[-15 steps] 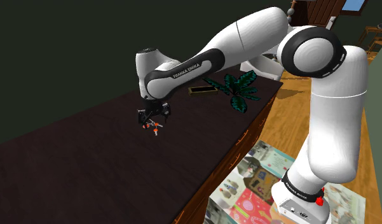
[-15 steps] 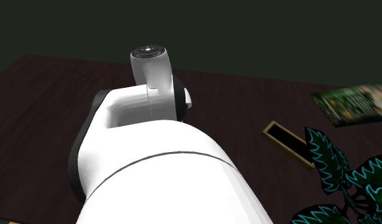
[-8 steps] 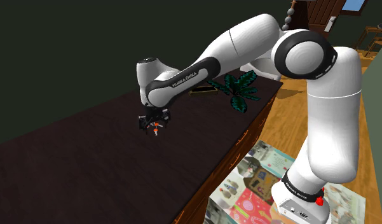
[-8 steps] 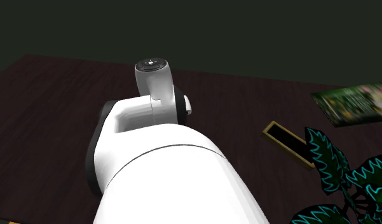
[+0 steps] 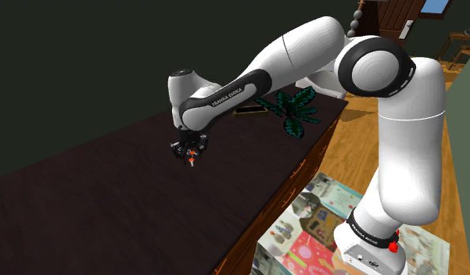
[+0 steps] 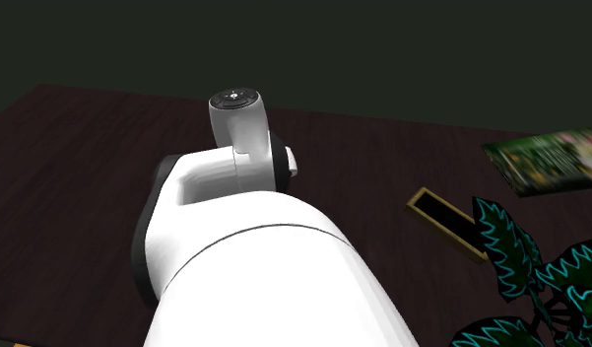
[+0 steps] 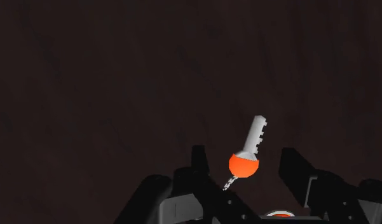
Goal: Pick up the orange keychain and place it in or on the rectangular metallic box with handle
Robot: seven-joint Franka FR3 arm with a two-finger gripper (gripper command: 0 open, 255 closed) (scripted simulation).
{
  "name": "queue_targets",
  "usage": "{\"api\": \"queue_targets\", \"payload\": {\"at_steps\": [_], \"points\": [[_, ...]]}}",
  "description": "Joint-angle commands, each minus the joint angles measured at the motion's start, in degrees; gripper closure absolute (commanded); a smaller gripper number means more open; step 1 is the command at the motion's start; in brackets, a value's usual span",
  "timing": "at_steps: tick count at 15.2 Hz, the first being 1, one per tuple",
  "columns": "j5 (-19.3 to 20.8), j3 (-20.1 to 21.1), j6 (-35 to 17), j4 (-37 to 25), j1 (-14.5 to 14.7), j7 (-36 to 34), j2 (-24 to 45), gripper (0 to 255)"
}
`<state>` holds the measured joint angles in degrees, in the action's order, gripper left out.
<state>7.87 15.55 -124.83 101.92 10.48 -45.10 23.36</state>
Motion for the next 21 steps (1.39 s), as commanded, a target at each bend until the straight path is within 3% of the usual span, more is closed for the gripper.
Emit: {"api": "queue_targets", "payload": {"at_steps": [1,8,21], "points": [[0.0,0.0,-0.2,0.1,0.1,0.0,0.4,255],[0.0,0.0,-0.2,0.2,0.1,0.0,0.3,255],[-1.6,0.7,8.2,-4.3,-0.3,1.0,-3.8,255]]}}
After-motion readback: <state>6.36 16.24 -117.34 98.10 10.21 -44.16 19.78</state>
